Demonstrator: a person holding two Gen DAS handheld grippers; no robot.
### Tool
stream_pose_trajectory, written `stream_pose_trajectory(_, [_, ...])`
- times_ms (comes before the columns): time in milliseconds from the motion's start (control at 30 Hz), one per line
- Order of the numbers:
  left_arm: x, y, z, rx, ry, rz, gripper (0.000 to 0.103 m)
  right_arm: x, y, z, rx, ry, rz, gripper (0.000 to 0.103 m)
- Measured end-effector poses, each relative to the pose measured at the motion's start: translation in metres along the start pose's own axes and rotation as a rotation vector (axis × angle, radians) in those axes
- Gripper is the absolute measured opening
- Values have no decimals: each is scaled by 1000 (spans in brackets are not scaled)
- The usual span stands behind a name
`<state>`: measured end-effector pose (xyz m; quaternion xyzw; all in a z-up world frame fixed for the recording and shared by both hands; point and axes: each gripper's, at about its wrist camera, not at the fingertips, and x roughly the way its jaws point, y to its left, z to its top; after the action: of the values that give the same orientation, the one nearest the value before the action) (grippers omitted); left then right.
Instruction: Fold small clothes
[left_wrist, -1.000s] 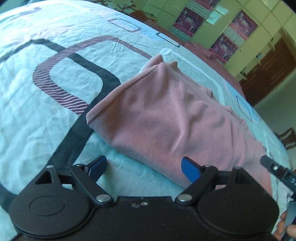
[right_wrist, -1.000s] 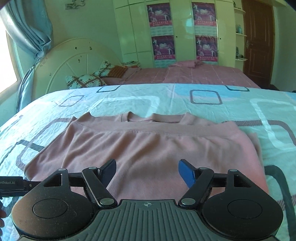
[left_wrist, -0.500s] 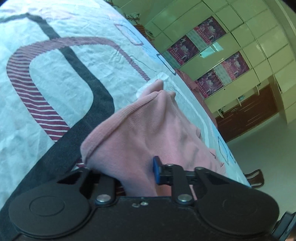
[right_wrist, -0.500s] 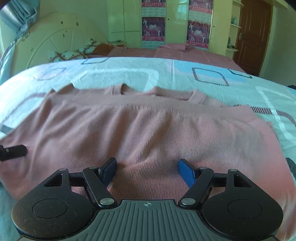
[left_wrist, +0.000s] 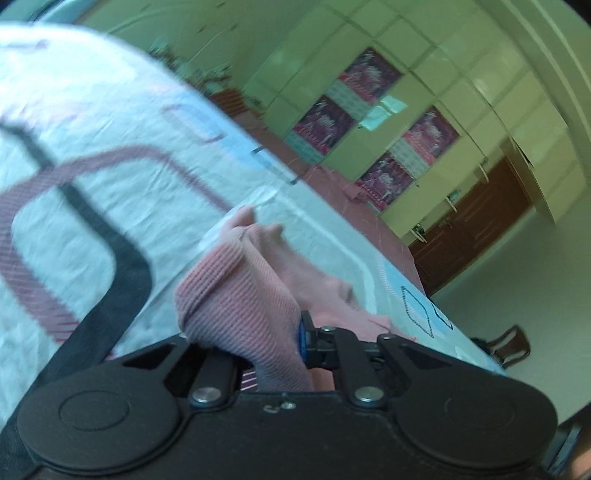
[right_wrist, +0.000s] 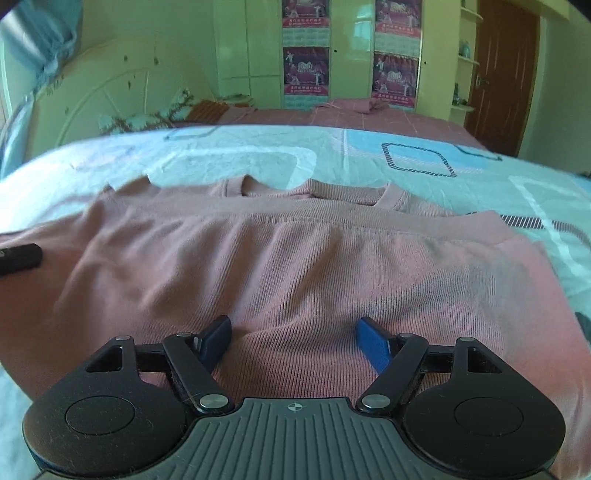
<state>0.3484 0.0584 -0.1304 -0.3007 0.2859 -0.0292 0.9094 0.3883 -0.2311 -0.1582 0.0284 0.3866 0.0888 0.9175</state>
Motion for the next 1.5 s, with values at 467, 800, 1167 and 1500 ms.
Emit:
stream_pose_trajectory(467, [42, -209, -99, 569, 108, -313, 10, -92, -167, -1, 303, -83, -49, 75])
stream_pose_trajectory(800, [45, -224, -194, 893, 296, -300, 51, -123, -232, -7, 459, -73, 48, 75])
stream_pose_trajectory(1167, [3, -173, -126, 660, 170, -184, 56, -67, -204, 19, 485, 92, 287, 74])
stream_pose_trajectory(1500, [35, -145, -92, 527, 168, -56, 56, -47, -191, 17, 409, 86, 230, 15])
